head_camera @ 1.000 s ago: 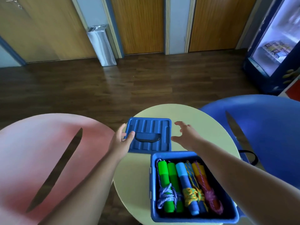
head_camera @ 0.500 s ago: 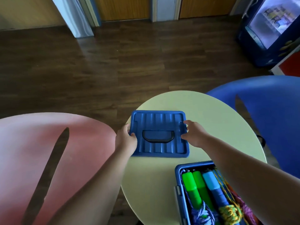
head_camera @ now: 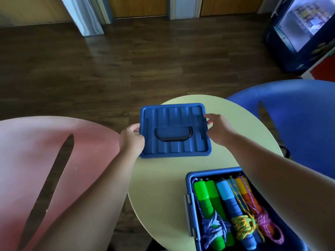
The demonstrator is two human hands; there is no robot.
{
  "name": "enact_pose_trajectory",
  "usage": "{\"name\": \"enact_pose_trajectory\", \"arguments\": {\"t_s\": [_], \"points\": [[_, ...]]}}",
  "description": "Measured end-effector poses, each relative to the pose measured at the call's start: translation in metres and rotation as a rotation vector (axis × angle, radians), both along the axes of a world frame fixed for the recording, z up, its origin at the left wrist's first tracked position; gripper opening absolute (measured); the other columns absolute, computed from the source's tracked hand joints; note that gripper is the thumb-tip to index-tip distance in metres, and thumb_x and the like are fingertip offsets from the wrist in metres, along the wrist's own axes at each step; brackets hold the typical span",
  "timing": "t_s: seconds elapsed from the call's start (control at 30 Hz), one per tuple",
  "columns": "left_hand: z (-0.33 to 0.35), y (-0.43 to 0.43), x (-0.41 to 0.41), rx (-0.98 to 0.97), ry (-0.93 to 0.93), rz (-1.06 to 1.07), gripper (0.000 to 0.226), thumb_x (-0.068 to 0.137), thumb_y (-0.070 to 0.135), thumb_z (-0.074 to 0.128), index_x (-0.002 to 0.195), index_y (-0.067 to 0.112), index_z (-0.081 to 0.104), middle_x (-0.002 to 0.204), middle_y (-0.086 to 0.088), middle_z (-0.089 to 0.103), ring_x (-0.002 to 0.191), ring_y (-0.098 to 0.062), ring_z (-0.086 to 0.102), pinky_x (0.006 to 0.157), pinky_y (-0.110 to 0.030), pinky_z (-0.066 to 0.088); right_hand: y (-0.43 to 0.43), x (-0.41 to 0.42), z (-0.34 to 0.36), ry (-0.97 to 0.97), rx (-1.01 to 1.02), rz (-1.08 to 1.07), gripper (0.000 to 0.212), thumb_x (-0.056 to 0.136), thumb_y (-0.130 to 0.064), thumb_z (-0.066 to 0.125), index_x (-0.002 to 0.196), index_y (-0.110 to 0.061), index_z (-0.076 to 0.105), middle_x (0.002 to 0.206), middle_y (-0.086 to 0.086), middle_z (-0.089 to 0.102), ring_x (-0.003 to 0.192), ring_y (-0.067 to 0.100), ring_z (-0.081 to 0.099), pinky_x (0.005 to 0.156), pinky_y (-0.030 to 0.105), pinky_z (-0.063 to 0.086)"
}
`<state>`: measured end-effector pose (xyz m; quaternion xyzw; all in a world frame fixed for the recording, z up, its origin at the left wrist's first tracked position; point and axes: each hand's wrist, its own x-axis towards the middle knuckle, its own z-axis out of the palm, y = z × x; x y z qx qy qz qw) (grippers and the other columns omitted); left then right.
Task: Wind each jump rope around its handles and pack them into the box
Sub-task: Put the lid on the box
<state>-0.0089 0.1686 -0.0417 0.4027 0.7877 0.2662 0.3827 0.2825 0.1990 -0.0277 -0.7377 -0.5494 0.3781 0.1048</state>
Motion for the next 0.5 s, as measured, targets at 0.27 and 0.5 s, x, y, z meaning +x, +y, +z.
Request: {"name": "enact_pose_trajectory", "arguments": {"t_s": [0.27,0.5], "points": [[0.06,-0.043,0.045,0.162,0.022,-0.01,0.053,0.087,0.002,0.052,0.128,0.031,0.068,0.119,0.011,0.065,0.099,-0.015,0.067,0.076,-0.03,0.054,-0.041,0.067,0.062,0.066,0.157,0.025,0.07,0.079,-0.002,0.069,0.142,-0.032,0.057,0.117,-0.013,0.065,0.072,0.018,0.066,0.054,0.026,0.044],[0.084,-0.118,0.095,0.262,0.055,-0.102,0.047,0.088,0.004,0.057,0.123,0.032,0.069,0.115,0.012,0.069,0.069,-0.017,0.069,0.068,-0.032,0.055,-0.113,0.125,0.088,0.077,0.237,0.003,0.068,0.08,0.011,0.066,0.138,-0.024,0.061,0.116,-0.002,0.062,0.086,0.027,0.067,0.067,0.031,0.048]]}}
